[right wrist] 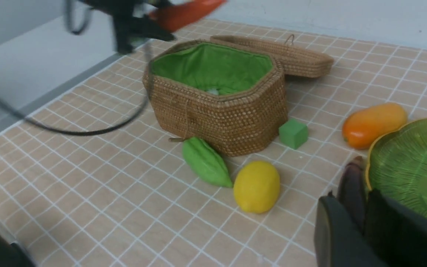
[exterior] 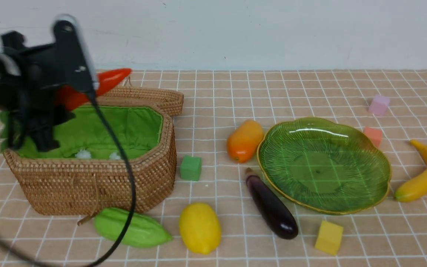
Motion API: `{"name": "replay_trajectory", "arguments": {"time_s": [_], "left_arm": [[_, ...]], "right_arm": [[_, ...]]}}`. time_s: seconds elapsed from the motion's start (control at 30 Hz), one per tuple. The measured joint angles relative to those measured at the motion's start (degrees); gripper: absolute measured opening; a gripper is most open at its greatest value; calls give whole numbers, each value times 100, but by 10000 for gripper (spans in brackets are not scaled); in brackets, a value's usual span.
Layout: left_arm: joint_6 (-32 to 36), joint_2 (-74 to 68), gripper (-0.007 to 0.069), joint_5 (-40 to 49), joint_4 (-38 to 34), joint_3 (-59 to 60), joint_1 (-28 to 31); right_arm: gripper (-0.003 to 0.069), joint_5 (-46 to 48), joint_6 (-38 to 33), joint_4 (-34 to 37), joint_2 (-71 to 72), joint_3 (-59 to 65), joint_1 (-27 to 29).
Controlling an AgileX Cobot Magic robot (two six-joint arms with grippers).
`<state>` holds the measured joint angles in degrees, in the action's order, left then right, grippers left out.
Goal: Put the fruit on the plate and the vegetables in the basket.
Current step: Use the left arm to grab a carrot and put it into the left basket, then take a chayote with your left arm and place it on the basket on the left.
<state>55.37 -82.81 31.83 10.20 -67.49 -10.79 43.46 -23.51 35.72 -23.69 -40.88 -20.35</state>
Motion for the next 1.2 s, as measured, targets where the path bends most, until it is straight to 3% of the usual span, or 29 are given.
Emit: {"name": "replay_trajectory", "arguments": {"time_s": [0.2,0.33,0.5,0.6,0.7,0.87,0.93,1.03,1.2], "left_arm": [[-115,-800,398,-57,474,-222,0],[-251,-844,578,-38,589,-222,0],[-722,-492,657,113,311,-222,-10],[-1217,-81,638,553,-191,-222,-101],[-1501,471,541,1185,-826,-149,-400],[-925,1096,328,1827,-1125,609,-1459],[-761,1147,294,2033,-1131,1008,-1774],[-650,1068,314,1841,-1090,1654,-2117],[-587,668,495,564,-1020,2069,-2267]], "right_arm": [[153,33,0,28,0,0,0],[154,-80,0,99,0,0,0],[154,-166,0,163,0,0,0],[157,-217,0,163,0,0,0],[160,-203,0,176,0,-40,0],[162,112,-5,163,0,-343,0],[162,242,-5,163,0,-417,0],[162,432,-5,163,0,-435,0],[162,567,-5,163,0,-447,0]]}}
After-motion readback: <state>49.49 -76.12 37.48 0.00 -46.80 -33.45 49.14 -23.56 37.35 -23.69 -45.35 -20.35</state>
